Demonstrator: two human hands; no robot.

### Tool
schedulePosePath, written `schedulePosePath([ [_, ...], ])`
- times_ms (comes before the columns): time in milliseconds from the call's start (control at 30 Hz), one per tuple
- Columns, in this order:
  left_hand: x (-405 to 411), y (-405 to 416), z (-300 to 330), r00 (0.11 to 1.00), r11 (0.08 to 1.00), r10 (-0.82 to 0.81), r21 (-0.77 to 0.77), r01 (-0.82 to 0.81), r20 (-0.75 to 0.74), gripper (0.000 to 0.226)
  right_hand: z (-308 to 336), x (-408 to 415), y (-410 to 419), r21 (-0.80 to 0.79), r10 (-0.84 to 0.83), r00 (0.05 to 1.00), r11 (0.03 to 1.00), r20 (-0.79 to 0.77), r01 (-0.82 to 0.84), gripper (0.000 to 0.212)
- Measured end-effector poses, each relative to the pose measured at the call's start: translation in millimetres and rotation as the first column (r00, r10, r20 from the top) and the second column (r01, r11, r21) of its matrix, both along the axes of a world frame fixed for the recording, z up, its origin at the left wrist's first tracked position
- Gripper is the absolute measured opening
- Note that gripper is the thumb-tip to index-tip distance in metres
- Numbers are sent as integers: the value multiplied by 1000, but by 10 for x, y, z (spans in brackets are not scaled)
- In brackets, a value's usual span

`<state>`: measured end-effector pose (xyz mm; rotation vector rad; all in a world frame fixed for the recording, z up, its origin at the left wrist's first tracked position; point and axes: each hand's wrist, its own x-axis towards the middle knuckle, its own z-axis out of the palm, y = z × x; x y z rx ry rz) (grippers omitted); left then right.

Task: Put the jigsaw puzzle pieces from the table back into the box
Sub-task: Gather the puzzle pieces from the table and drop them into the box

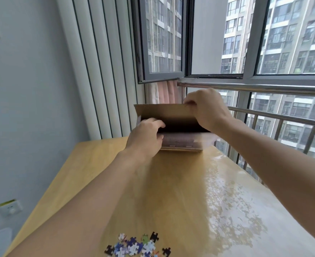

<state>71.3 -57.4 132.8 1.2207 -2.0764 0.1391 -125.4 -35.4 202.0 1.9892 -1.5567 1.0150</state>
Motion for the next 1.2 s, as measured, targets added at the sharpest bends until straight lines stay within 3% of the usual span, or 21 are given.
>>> schedulePosePath([
  [67,34,13,-21,1000,1000,-6,-28,7,16,45,5,-2,29,-64,8,1000,998,30,-6,26],
  [200,100,7,-121,998,999,42,-18,-41,46,34,-31,56,78,18,60,998,998,-33,-60,23],
  [300,144,-1,-306,996,994,49,94,-57,80,18,-201,101,159,126,98,994,988,-52,-91,20],
  [500,253,26,-874,988,920,46,380,-98,145,18,-936,161,218,298,102,994,951,-41,-85,21],
  [800,581,298,-1344,996,862,-5,505,-40,87,11,-1688,262,343,494,108,994,865,-8,-90,16],
  [1000,788,661,-1526,1000,852,19,523,-16,-1,13,-1898,508,721,463,174,980,880,-99,-109,27],
  [1100,937,913,-1548,995,839,64,536,-92,71,35,-2056,695,1056,583,289,952,792,-97,-181,53],
  [1167,1088,1133,-1513,985,781,72,606,-155,159,77,-2127,716,1186,768,279,958,626,-57,-137,73],
  [1200,1167,1244,-1490,978,732,56,658,-177,200,97,-2145,706,1221,819,264,963,564,-54,-109,73],
])
